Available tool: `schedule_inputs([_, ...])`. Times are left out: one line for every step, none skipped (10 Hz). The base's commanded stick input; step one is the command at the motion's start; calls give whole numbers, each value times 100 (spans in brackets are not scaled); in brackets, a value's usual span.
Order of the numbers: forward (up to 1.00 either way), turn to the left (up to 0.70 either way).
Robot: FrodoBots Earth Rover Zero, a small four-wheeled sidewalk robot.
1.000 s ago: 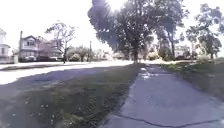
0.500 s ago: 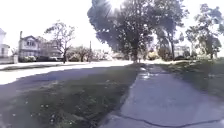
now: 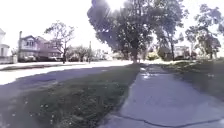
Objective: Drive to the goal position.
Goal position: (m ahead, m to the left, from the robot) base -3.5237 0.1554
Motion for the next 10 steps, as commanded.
schedule_inputs([-30,-34])
schedule_inputs([-61,11])
schedule_inputs([-63,31])
schedule_inputs([-63,32])
schedule_inputs([-63,32])
schedule_inputs([-63,32])
schedule_inputs([-63,32])
schedule_inputs([-64,32])
schedule_inputs([-64,32])
schedule_inputs([-64,30])
